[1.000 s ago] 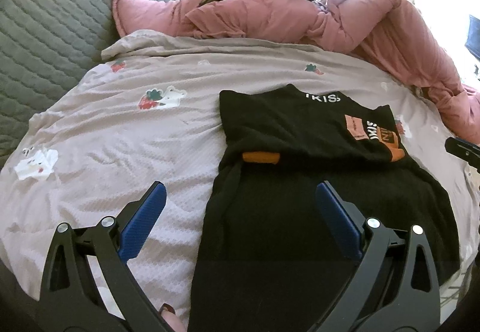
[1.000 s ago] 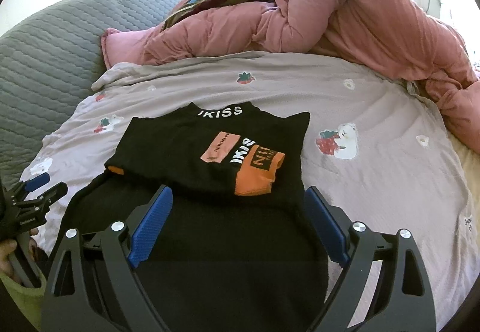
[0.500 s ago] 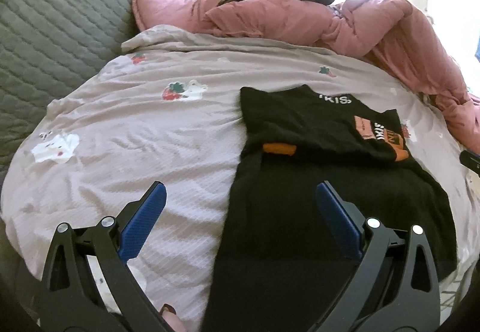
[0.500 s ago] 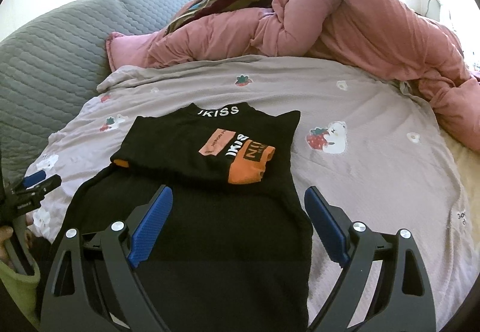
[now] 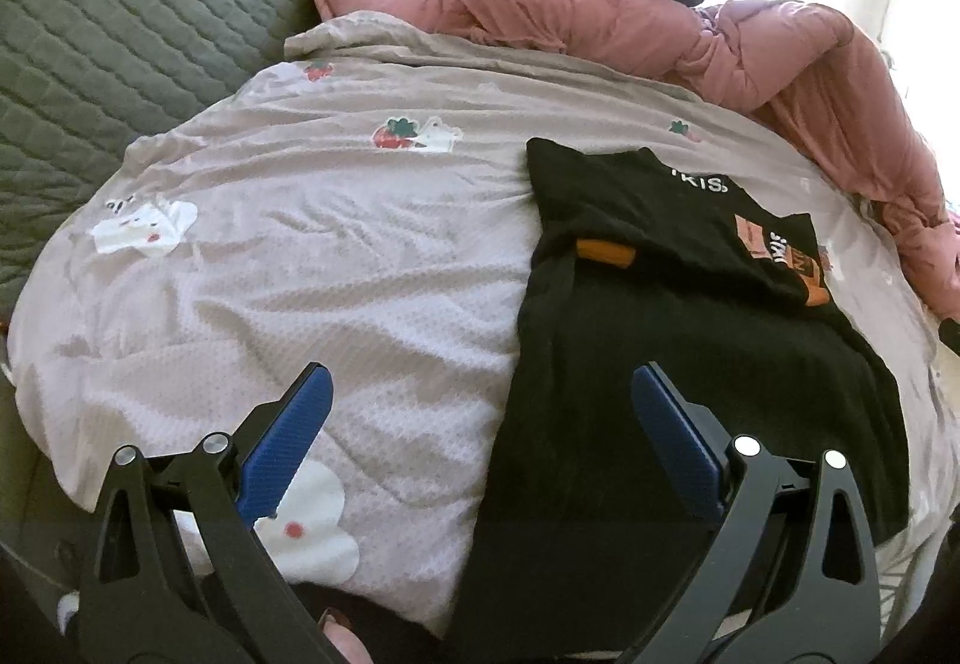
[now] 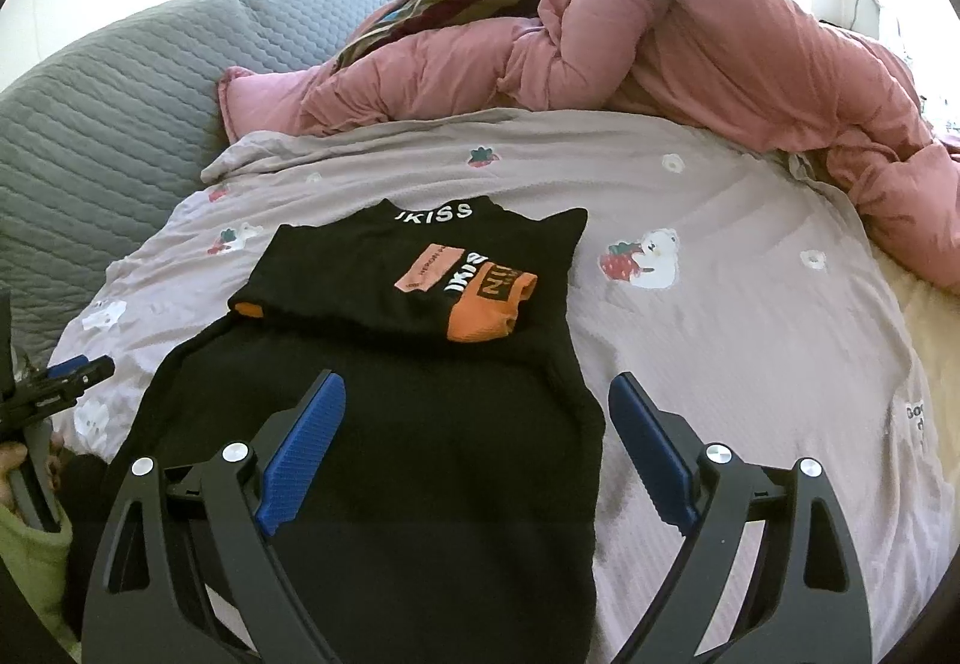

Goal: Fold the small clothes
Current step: 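Move the left gripper to the shirt hem and pinch it, then grasp the hem with the right gripper while the left gripper holds it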

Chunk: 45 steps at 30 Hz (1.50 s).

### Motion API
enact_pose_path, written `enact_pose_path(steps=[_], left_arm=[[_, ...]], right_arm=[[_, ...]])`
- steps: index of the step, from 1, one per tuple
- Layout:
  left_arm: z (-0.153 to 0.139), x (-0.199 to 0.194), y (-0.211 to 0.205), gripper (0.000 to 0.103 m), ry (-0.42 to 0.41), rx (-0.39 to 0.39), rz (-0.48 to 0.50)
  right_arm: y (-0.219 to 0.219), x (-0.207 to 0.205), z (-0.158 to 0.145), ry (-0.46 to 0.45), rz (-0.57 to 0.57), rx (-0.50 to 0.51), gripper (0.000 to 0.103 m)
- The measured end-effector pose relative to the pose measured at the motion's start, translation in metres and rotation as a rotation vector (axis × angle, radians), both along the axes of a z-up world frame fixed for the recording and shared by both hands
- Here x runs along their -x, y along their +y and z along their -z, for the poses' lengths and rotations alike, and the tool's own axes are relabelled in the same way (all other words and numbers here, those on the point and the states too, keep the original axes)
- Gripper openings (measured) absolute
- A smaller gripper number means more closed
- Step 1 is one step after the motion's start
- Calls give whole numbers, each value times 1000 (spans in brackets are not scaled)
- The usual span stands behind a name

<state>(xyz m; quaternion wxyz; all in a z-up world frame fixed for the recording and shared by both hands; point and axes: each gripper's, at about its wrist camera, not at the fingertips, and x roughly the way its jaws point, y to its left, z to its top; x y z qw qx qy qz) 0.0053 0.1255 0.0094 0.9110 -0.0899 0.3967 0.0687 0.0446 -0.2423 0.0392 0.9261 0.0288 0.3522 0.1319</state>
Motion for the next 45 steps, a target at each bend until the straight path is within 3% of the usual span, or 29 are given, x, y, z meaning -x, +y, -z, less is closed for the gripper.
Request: enact_pose_path(steps=[14, 20, 27, 34, 37, 42, 45], left_arm=[[19, 16, -5, 93, 47, 47, 39], [33, 20, -3, 73, 84, 81, 49], [48, 21, -7, 43, 133, 106, 97], [55, 25, -10, 28, 147, 94, 121], [61, 26, -11, 27, 164, 90, 125], [61, 27, -12, 27, 166, 81, 129], [61, 27, -13, 27, 168, 69, 133]], right_arm=[[-18, 20, 7, 15, 12, 5, 89], [-31, 33, 19, 48, 31, 19, 89], [-38, 48, 36, 108, 9, 6, 89], [-41, 60, 47, 139, -9, 22, 86], [-41, 64, 52, 156, -20, 27, 78], [-40, 68, 65, 210, -65, 5, 48], [-40, 69, 75, 244, -74, -6, 38]])
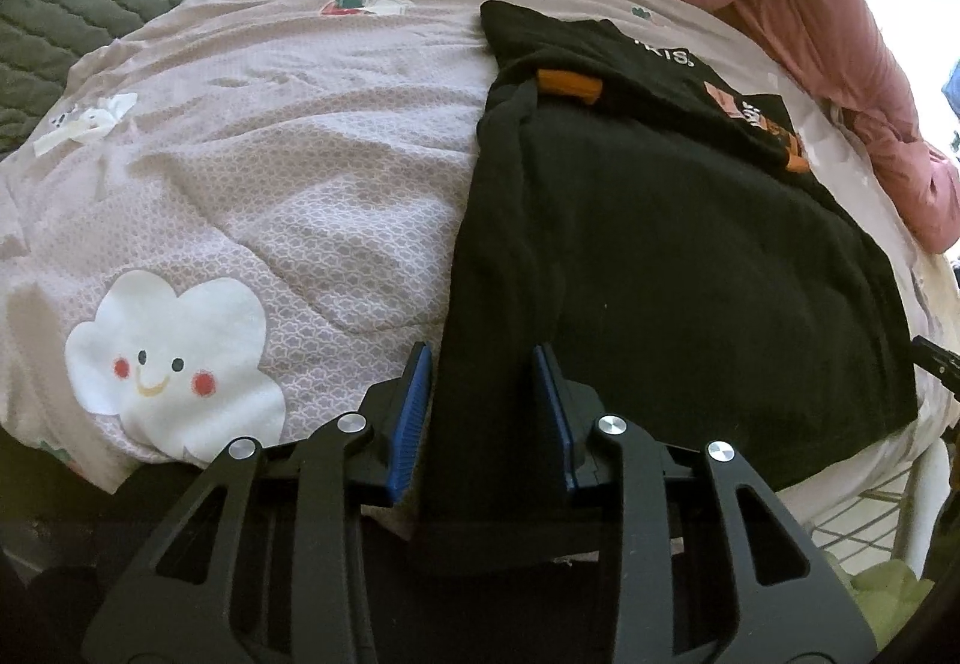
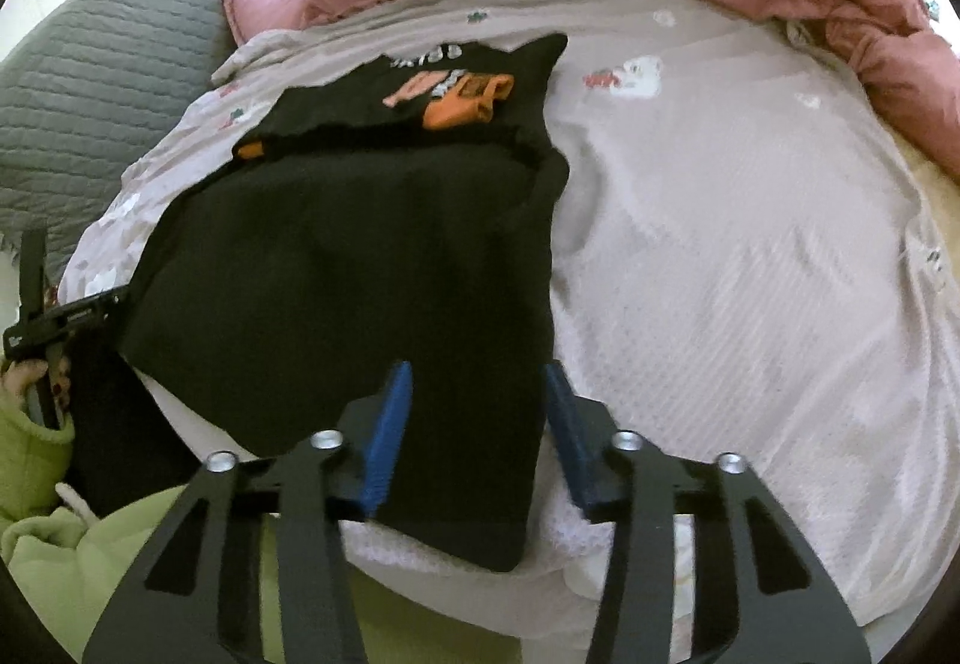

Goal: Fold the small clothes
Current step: 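Grasp the hem with the right gripper while the left gripper holds it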

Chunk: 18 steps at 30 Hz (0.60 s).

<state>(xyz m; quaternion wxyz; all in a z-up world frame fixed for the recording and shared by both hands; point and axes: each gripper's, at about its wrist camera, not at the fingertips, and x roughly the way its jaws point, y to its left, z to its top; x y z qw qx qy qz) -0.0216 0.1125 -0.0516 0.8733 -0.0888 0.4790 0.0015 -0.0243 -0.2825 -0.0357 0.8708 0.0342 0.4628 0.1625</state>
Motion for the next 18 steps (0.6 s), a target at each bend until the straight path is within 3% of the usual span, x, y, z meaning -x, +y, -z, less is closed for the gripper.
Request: enact_pose_path(steps=[18], left_arm=[[5, 1, 4, 27, 10, 37, -3]], right_arm=[[-4, -3, 25, 68, -17, -54, 38]])
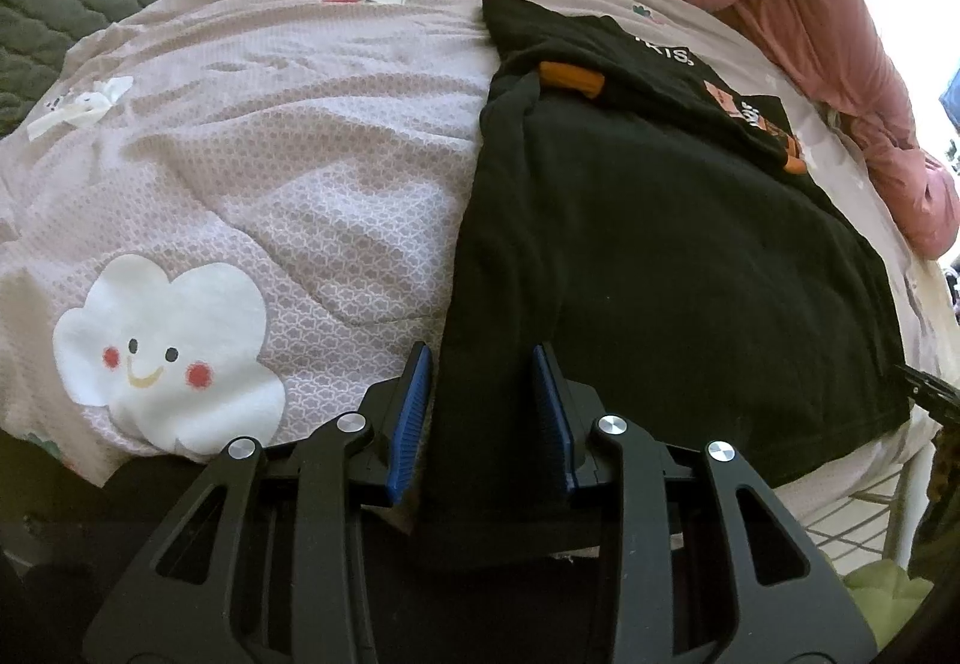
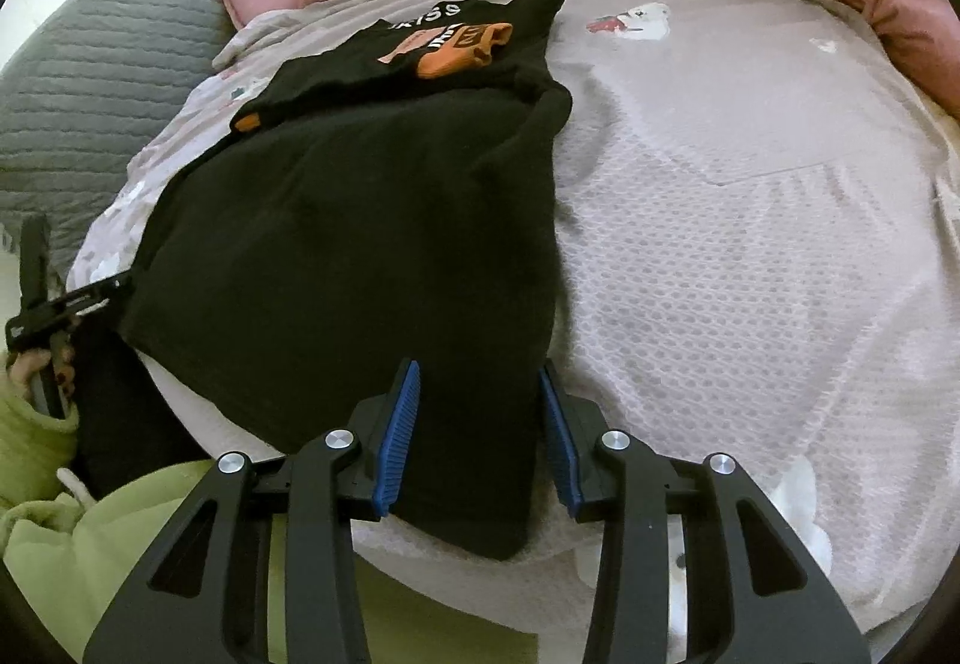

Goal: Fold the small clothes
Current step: 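Grasp the hem with the right gripper while the left gripper holds it, then lift the hem with both grippers and fold it toward the collar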

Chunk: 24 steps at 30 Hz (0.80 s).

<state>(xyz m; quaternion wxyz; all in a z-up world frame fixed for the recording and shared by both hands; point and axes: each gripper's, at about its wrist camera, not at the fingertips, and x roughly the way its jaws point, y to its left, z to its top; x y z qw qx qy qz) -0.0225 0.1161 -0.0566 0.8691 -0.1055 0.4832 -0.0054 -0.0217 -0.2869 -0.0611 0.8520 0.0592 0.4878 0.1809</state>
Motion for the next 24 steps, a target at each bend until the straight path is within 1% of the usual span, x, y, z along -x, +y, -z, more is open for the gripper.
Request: enact_pose_path(steps=[1, 2, 3, 4, 5, 7, 9, 11, 14, 16, 19, 24], left_arm=[[0, 0, 0, 27, 0, 0, 1], [0, -1, 0, 27, 1, -1, 1], [0, -1, 0, 27, 4, -3, 3], [0, -1, 0, 26, 4, -7, 4], [0, -1, -1, 22, 4, -9, 7], [-1, -1, -2, 16, 2, -14, 12], [-3, 0, -1, 6, -4, -13, 9], [-8, 1, 0, 4, -17, -9, 2], [-22, 4, 0, 3, -59, 4, 3], [-36, 6, 2, 3, -103, 36, 5], [-52, 4, 4, 3, -146, 55, 3], [-71, -9, 9, 3, -182, 74, -19]], right_arm=[[0, -2, 2, 0, 1, -9, 38], [0, -3, 2, -3, 0, -13, 33], [1, -4, 1, -12, 0, -13, 22], [2, -4, -1, -21, -8, -17, 14], [3, -3, -3, -32, -20, -22, 9], [5, -2, -7, -47, -34, -15, 9], [4, -2, -10, -55, -35, -25, 9], [2, -2, -15, -67, -33, -41, 8], [-1, 0, -28, -110, -32, -59, 8], [-4, 1, -40, -147, -26, -80, 8], [-8, -2, -56, -194, -14, -110, 8], [-11, -12, -75, -258, -2, -152, 8]])
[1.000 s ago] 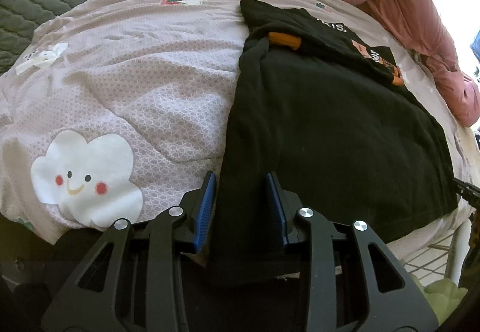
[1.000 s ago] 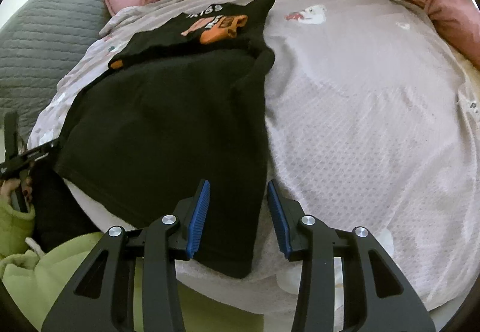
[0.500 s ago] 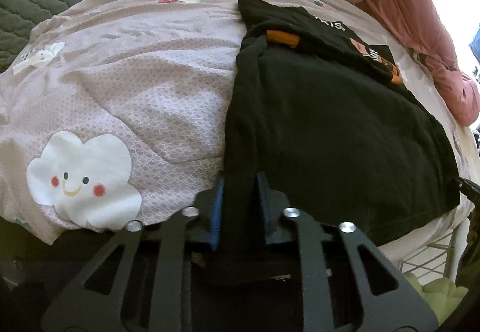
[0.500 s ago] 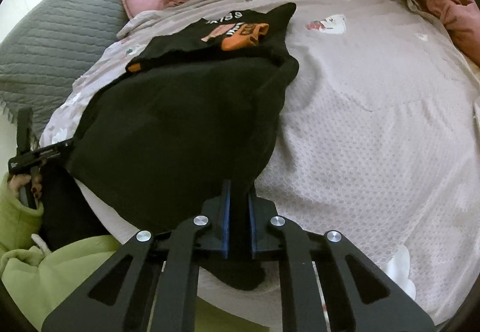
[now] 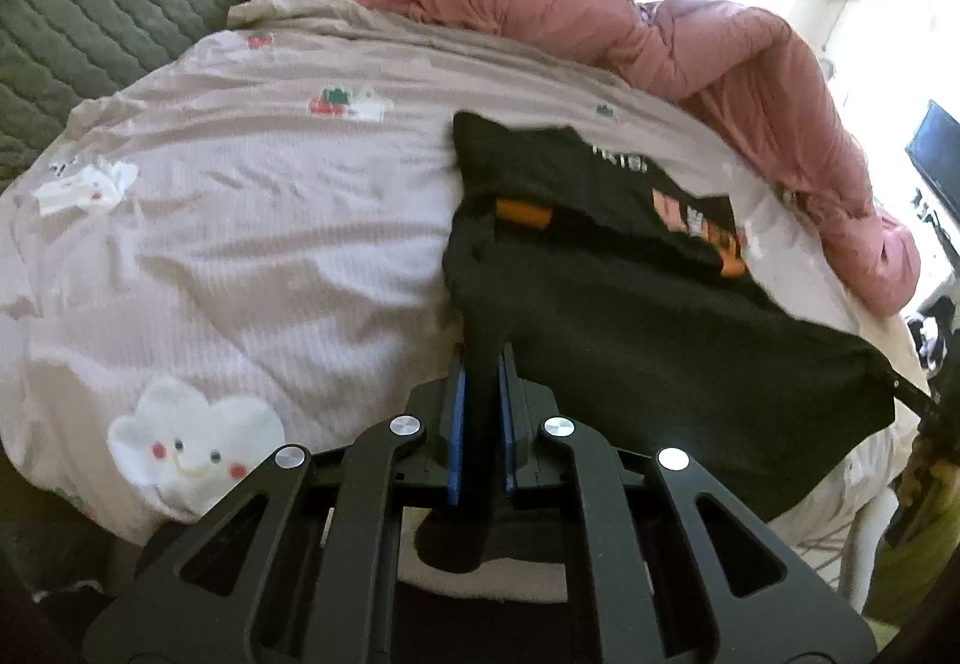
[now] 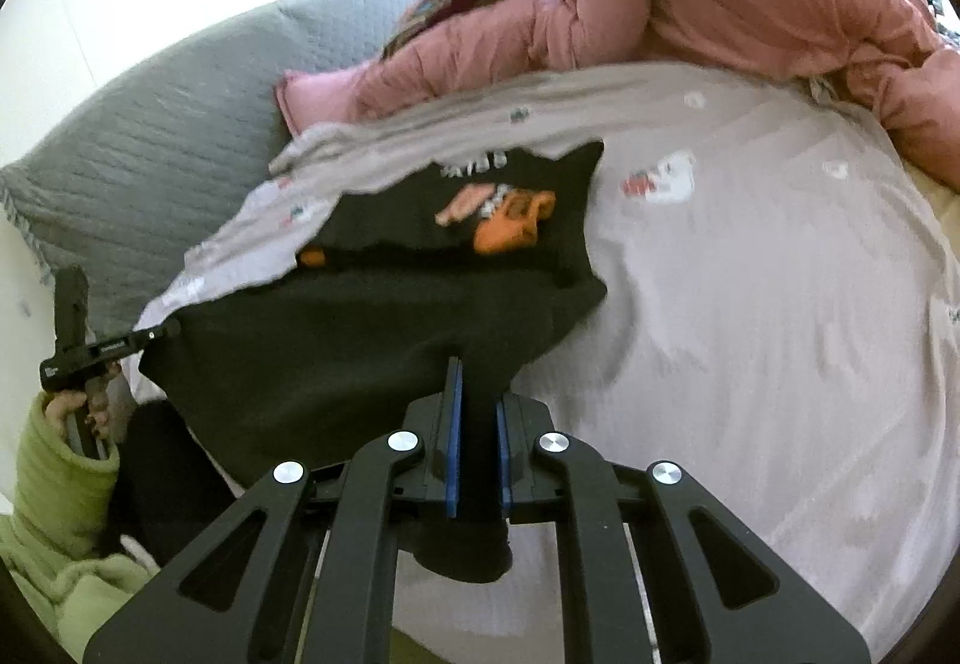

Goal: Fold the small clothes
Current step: 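Lift the hem with both grippers and fold it toward the collar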

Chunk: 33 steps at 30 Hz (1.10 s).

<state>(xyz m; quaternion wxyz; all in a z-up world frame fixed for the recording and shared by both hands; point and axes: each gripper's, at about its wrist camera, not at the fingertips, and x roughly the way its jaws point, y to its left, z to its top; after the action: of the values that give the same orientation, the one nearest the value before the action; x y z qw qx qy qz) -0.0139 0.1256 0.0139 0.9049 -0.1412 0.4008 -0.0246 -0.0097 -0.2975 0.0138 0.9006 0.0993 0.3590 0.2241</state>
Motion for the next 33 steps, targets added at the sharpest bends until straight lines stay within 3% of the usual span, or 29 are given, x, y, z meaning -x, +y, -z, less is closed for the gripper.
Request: enact_pose_path(steps=[5, 19, 33], left_arm=[[-11, -17, 10, 3, -16, 54, -34], [-35, -91, 16, 3, -39, 53, -63], [-24, -164, 13, 3, -23, 39, -99]], right_arm=[[-3, -16, -13, -38, 25, -33, 8], [-10, -78, -41, -126, 116, -70, 8], [-4, -150, -33, -96, 173, -46, 8]])
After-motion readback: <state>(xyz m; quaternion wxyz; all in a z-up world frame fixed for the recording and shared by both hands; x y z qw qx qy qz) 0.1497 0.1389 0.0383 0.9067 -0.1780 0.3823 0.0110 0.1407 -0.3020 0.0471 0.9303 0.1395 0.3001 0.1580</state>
